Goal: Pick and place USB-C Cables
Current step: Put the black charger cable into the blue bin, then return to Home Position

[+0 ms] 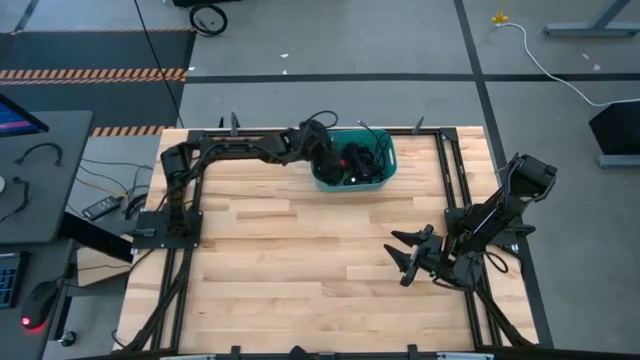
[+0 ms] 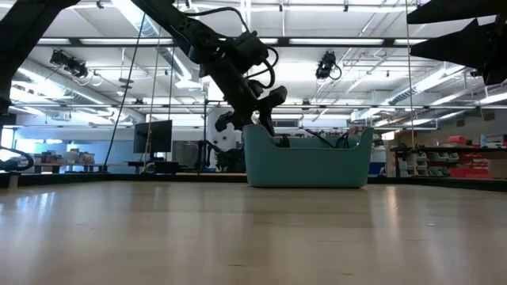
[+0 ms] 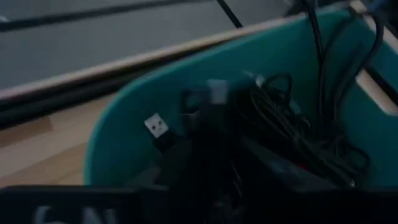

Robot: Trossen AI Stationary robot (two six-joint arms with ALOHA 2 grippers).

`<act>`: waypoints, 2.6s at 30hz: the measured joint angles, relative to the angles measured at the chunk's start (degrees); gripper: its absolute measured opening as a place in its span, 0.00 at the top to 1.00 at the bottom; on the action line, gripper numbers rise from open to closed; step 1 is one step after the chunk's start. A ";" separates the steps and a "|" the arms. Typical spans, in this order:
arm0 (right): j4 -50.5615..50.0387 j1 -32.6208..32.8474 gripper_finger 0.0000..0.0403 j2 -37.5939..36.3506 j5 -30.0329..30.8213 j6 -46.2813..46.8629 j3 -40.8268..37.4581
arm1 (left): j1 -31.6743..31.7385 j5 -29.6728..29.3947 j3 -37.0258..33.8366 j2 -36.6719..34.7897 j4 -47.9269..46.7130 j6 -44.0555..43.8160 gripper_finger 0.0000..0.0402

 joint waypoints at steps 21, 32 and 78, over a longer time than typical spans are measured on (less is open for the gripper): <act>-7.28 0.00 0.58 0.03 -15.01 8.49 0.00 | -24.89 -3.80 5.70 -23.33 -19.42 21.16 0.52; -14.94 -1.13 0.95 -0.11 -31.04 17.37 0.02 | -48.49 -22.89 -15.22 -29.29 -15.10 4.21 0.80; -61.61 -42.79 1.00 -84.00 -71.42 -16.14 -16.19 | -51.84 -25.64 -73.09 -109.92 13.31 21.63 0.99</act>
